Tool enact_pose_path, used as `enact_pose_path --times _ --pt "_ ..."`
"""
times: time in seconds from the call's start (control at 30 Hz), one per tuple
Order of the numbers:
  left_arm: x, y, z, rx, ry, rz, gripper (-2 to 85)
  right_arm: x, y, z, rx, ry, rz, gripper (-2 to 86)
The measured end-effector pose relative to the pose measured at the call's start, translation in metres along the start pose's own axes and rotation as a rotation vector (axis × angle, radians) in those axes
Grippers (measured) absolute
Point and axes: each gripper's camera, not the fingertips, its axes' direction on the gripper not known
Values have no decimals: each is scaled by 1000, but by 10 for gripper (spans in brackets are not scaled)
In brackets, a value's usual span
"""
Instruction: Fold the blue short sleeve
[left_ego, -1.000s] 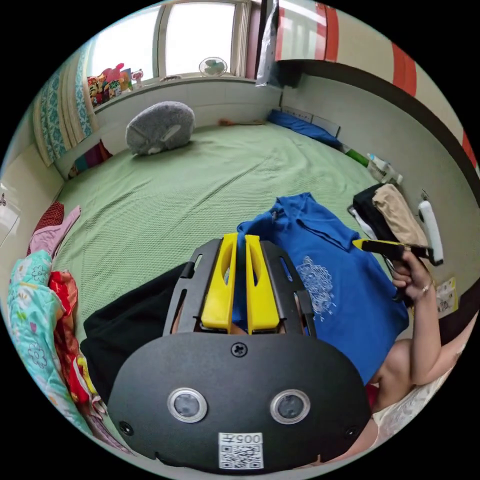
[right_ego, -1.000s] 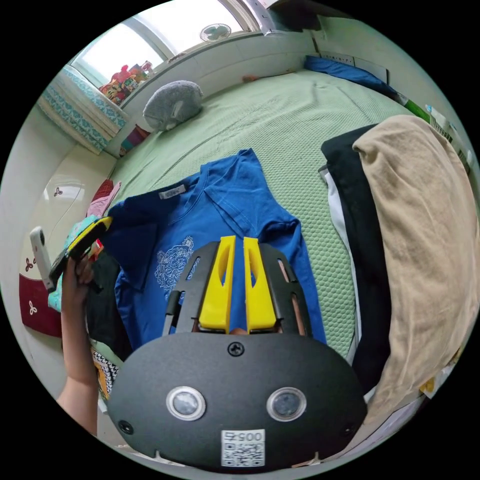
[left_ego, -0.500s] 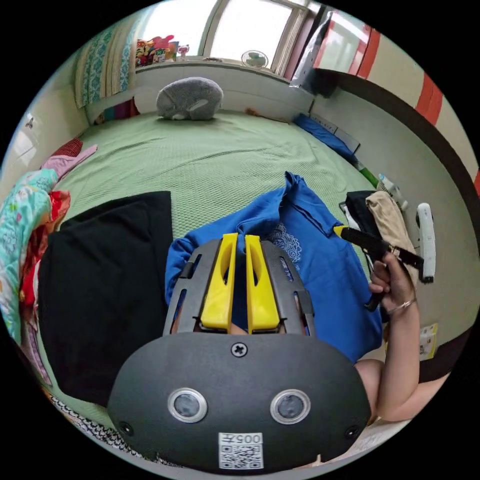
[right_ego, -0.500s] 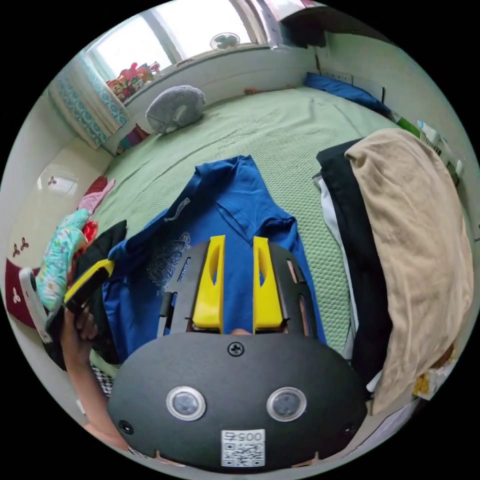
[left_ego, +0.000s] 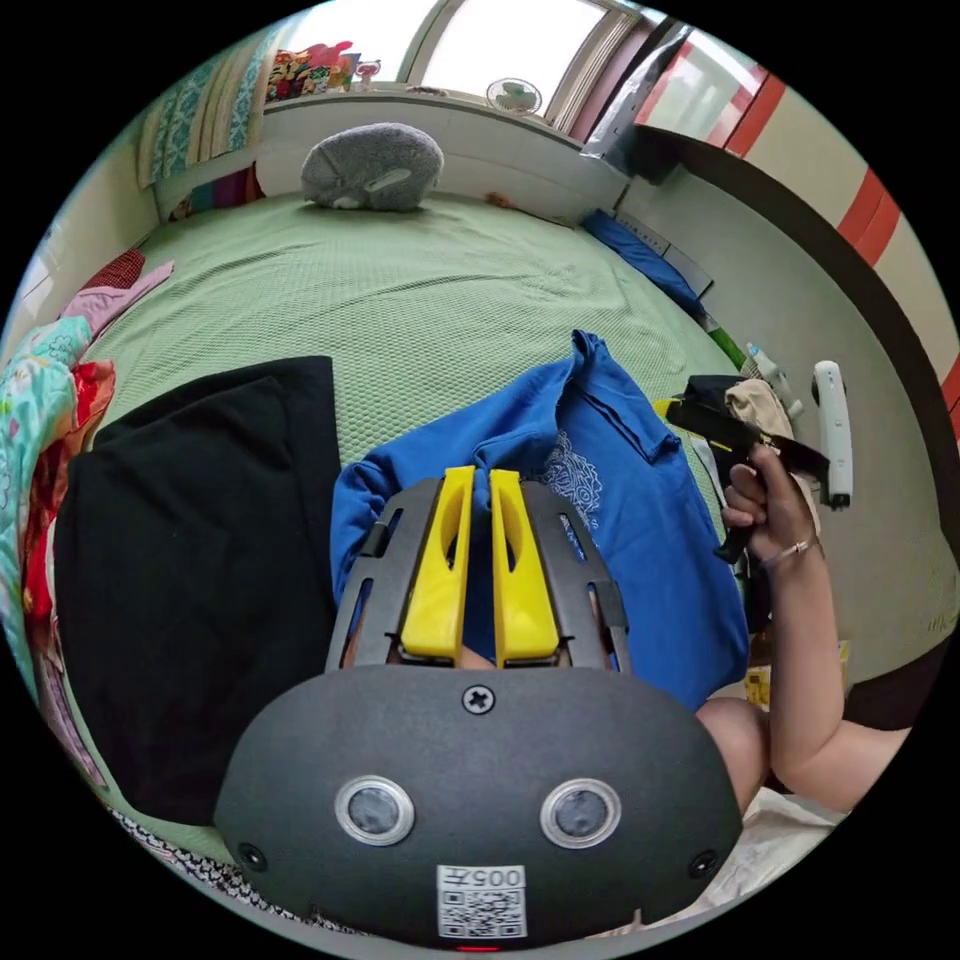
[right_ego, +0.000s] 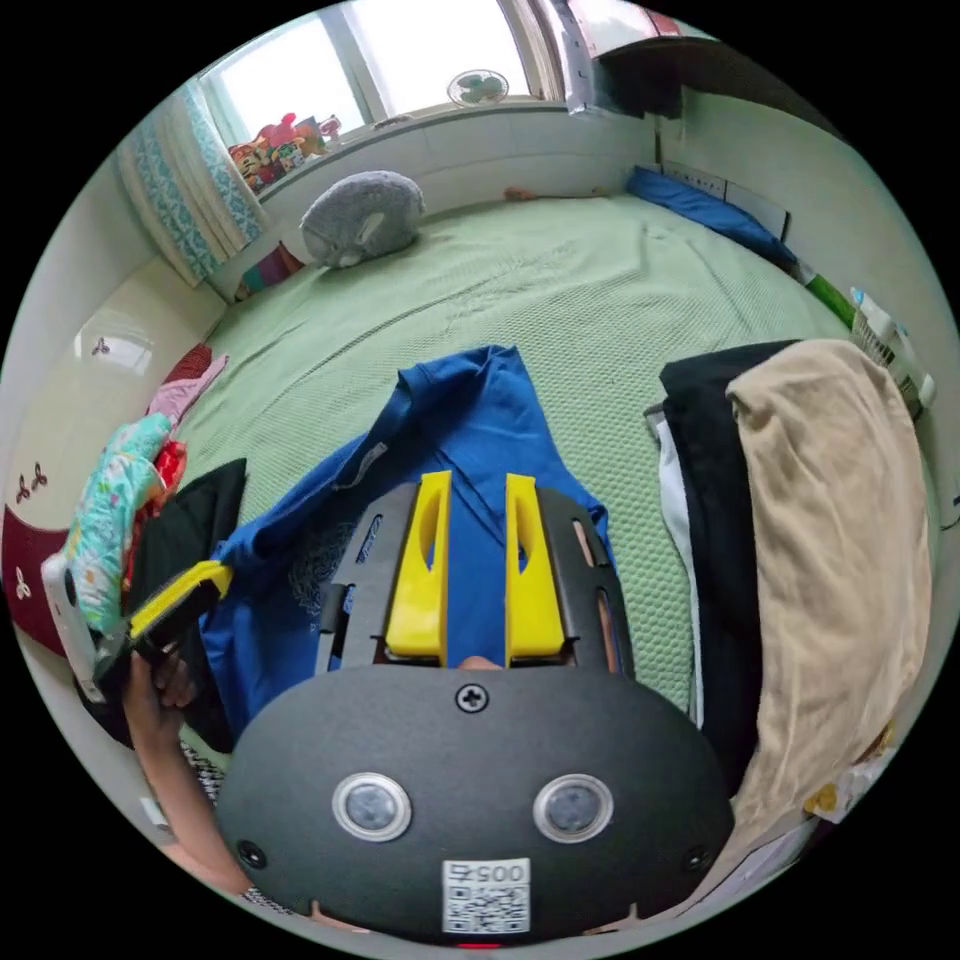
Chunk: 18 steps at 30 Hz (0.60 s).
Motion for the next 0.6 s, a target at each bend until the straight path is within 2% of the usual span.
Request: enact_pose_path --times 0.1,0.3,0.43,0.6 --pt "-2 11 -3 -11 18 -9 46 17 -42 7 -30 -124 24 104" --pt "-4 33 -18 -9 30 -27 46 20 -115 34 -117 -25 8 114" --pt "-4 49 -28 -12 31 -27 45 25 -136 62 -250 -7 73 120" --pt "-1 68 -40 -15 44 -30 46 17 -132 65 -242 142 12 45"
